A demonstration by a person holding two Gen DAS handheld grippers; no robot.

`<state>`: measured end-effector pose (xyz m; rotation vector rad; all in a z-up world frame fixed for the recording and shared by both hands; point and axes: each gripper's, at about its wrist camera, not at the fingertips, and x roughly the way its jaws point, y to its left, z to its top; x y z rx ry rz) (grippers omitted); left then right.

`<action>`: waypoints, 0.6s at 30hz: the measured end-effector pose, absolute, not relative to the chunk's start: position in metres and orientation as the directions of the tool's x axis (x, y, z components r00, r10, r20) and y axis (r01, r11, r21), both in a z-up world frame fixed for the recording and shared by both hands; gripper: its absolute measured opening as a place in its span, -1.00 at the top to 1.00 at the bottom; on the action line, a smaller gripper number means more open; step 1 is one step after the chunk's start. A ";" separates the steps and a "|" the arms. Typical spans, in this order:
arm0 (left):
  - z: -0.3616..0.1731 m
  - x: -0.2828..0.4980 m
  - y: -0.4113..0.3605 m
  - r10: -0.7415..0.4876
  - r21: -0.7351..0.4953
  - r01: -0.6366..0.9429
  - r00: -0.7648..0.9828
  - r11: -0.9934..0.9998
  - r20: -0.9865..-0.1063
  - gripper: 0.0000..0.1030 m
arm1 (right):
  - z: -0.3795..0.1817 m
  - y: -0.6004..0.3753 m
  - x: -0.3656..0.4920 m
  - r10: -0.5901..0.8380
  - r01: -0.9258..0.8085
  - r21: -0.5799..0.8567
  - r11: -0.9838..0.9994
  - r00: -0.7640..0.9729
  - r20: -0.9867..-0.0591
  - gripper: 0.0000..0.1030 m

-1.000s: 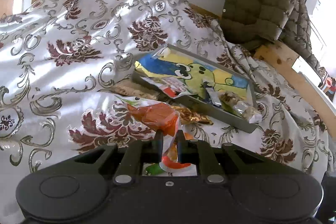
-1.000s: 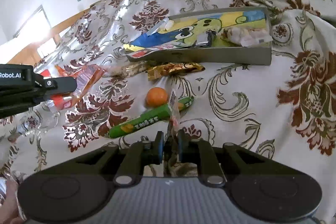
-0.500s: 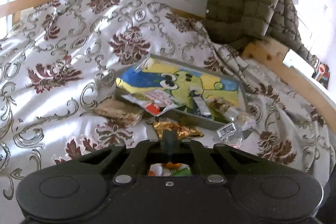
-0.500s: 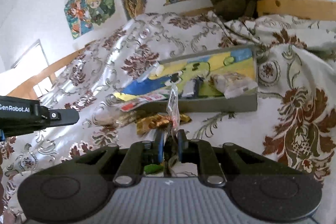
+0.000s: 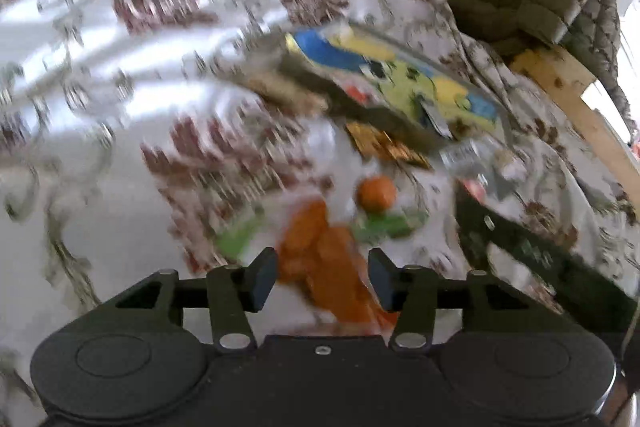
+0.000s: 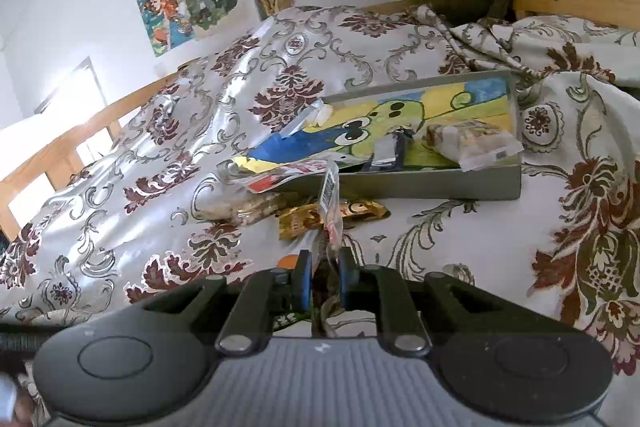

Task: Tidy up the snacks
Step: 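Carry the orange bag and clear packet into the grey tray and open both tools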

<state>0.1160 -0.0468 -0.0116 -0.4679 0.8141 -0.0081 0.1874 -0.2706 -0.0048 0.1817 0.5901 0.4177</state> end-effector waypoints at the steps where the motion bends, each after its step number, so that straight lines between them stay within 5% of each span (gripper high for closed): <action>1: -0.016 0.116 -0.050 -0.205 -0.421 -0.167 0.680 0.892 -0.704 -0.12 | -0.005 -0.270 0.187 0.431 -0.330 0.282 0.901 0.751 -0.500 0.72; 9: -0.046 0.133 -0.070 -0.261 -0.485 -0.227 0.617 0.844 -0.742 -0.09 | -0.003 -0.277 0.189 0.422 -0.314 0.290 0.904 0.762 -0.491 0.72; 11: -0.049 0.140 -0.067 -0.250 -0.480 -0.255 0.603 0.839 -0.757 0.46 | -0.003 -0.278 0.190 0.420 -0.310 0.292 0.905 0.764 -0.489 0.72; 18: -0.047 0.136 -0.068 -0.230 -0.471 -0.233 0.640 0.851 -0.733 0.81 | -0.003 -0.280 0.193 0.420 -0.308 0.296 0.904 0.766 -0.487 0.72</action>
